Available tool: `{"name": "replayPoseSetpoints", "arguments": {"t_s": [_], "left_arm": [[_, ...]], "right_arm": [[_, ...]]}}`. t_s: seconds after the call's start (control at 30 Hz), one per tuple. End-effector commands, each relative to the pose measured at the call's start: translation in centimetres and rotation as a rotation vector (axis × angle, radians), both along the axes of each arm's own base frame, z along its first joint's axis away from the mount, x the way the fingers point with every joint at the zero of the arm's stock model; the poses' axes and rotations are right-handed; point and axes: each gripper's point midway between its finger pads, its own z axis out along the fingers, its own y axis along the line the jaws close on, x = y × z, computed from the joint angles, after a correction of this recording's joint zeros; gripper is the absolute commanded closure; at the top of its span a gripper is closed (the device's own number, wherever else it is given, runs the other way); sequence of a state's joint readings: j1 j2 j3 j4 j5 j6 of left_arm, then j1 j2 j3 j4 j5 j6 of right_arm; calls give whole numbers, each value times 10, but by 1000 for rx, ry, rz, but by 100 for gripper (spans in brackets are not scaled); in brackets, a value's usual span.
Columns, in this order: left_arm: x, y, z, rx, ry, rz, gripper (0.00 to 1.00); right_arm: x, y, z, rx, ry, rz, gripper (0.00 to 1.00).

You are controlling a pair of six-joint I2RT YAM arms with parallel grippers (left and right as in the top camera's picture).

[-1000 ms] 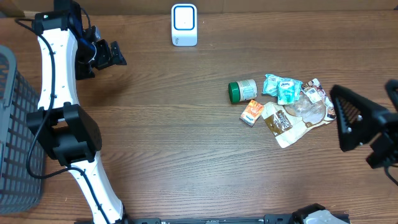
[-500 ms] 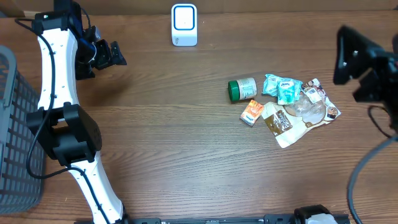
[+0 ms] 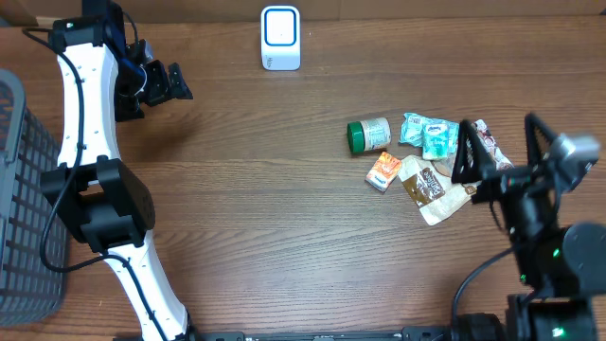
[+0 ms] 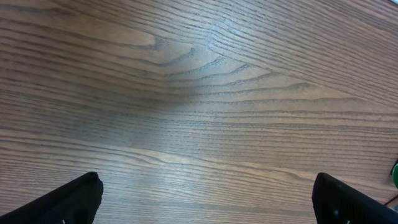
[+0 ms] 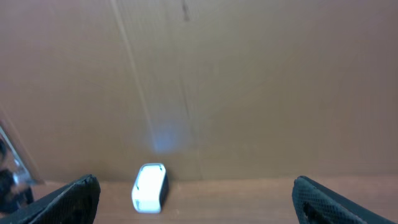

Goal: Scan the item barcode

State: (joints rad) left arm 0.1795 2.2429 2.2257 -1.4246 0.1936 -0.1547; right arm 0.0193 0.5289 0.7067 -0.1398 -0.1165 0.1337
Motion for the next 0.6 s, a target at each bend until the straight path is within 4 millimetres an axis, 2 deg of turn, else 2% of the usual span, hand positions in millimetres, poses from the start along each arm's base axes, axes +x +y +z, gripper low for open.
{"name": "replayPoseSetpoints", "arguments": {"t_s": [0.0,0.27,0.57], "left_arm": [[1,4,4,6,-13,3,1],[1,4,4,6,-13,3,0],[1,4,4,6,-13,3,1]], "right_arm": [[-12,-7,-21,-4,-35,-27,0],[-15,-14,-87,-1,-10,-65,0],[-13,-14,-123,0,-31,-65,0]]}}
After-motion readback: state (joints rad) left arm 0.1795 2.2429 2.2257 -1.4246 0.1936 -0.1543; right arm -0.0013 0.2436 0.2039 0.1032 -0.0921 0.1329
